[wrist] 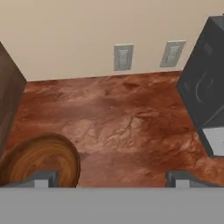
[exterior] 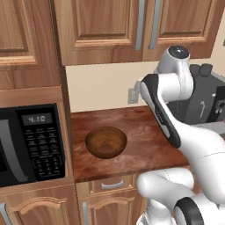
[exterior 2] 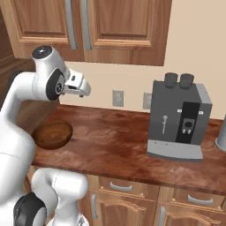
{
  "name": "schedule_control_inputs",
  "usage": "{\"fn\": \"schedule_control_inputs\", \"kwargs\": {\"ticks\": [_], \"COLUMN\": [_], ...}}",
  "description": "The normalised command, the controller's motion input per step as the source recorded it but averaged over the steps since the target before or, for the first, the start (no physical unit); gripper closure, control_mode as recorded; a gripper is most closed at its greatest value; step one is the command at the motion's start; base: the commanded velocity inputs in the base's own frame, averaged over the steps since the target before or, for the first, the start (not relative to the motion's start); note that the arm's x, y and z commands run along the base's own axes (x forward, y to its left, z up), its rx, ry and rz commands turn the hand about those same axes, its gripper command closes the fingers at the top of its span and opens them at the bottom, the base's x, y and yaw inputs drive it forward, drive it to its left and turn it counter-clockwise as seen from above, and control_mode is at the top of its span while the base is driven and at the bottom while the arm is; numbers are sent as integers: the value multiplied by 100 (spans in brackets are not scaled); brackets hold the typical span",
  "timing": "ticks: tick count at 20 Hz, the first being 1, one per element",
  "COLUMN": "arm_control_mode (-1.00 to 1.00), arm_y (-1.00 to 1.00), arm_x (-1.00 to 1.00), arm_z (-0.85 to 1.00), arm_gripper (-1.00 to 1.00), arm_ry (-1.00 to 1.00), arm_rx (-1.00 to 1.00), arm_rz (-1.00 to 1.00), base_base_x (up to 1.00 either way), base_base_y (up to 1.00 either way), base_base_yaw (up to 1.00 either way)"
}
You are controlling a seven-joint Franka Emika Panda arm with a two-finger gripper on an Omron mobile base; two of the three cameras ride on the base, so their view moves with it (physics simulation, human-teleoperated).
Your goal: Open the cabinet and setup a tea strainer by placing it in the bowl upright.
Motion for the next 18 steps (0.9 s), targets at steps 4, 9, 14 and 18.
{"fn": "schedule_control_inputs", "kwargs": {"ticks": [4, 9, 14, 18], "arm_control_mode": [-100, -100, -100, -100], "arm_y": [-23, -44, -26, 0], "arm_x": [0, 0, 0, 3], "arm_z": [89, 100, 96, 77], "arm_gripper": [-100, -100, -100, -100], "arm_ry": [-27, -11, -1, -2], "arm_rx": [0, 8, 7, 6], "arm_rz": [-18, -12, 0, 1], "base_base_x": [0, 0, 0, 0], "base_base_y": [0, 0, 0, 0], "base_base_yaw": [0, 0, 0, 0]}}
